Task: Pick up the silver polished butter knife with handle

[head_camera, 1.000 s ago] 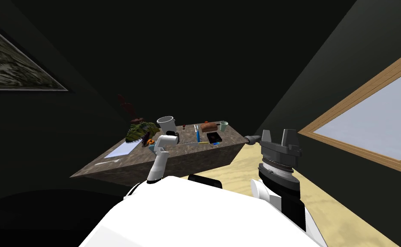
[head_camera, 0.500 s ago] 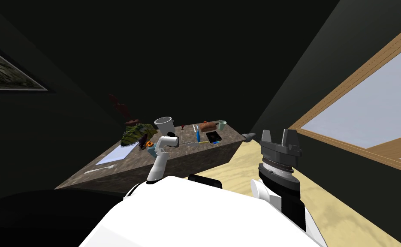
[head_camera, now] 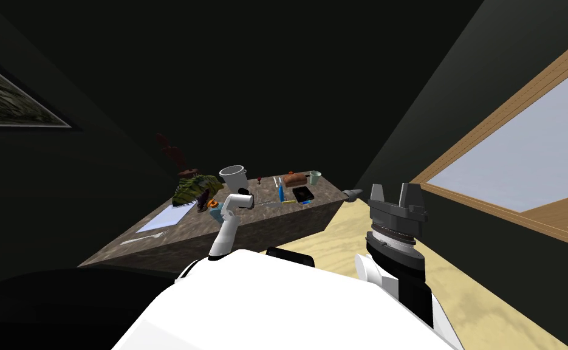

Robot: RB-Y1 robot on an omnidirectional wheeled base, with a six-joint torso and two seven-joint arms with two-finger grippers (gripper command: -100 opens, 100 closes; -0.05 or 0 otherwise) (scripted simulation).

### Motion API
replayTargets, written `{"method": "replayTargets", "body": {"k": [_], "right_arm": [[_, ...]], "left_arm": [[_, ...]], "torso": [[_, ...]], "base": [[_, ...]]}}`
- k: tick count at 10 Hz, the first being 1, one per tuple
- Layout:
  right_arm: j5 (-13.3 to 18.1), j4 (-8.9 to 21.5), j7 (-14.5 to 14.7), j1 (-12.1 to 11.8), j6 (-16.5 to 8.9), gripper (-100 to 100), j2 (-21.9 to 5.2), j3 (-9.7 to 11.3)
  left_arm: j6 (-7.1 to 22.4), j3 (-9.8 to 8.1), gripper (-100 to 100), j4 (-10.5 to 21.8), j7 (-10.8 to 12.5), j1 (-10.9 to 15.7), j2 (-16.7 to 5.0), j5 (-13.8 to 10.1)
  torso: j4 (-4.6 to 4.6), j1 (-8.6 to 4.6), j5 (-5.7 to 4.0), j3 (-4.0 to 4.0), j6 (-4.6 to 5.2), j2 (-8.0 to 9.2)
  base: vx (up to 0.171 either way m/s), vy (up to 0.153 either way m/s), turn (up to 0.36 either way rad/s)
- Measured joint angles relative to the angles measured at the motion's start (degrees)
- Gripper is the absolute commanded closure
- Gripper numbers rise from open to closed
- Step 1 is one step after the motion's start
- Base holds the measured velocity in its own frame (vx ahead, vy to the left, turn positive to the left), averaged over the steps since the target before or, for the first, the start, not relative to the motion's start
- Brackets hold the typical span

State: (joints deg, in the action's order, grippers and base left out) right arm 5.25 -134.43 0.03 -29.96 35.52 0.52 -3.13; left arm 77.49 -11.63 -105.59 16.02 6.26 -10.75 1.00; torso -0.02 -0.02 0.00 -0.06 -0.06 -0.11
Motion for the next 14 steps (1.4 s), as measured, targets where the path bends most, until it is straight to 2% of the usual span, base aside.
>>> {"method": "replayTargets", "body": {"k": [4, 6, 9, 14], "right_arm": [[0.0, 0.0, 0.0, 0.0, 0.0, 0, 0.0, 0.0], [0.0, 0.0, 0.0, 0.0, 0.0, 0, 0.0, 0.0], [0.0, 0.0, 0.0, 0.0, 0.0, 0, 0.0, 0.0], [0.0, 0.0, 0.0, 0.0, 0.0, 0, 0.0, 0.0]], "left_arm": [[0.02, 0.0, 100, -0.01, 0.0, 0.0, 0.0, 0.0], [0.02, 0.0, -100, -0.01, 0.0, 0.0, 0.0, 0.0], [-0.04, -0.51, -100, -0.91, -0.12, 1.04, -0.6, -0.2], [0.05, -0.48, -100, -1.07, -0.06, 1.19, -0.58, -0.06]], "torso": [[0.0, 0.01, 0.0, 0.01, 0.0, 0.01], [0.0, 0.01, 0.0, 0.01, 0.0, 0.01], [0.0, 0.01, 0.0, 0.0, 0.0, 0.0], [0.0, 0.04, 0.01, 0.0, 0.0, 0.0]], "base": [[0.0, 0.0, 0.0], [-0.012, -0.012, -0.008], [0.001, -0.002, -0.003], [0.0, -0.003, -0.006]]}}
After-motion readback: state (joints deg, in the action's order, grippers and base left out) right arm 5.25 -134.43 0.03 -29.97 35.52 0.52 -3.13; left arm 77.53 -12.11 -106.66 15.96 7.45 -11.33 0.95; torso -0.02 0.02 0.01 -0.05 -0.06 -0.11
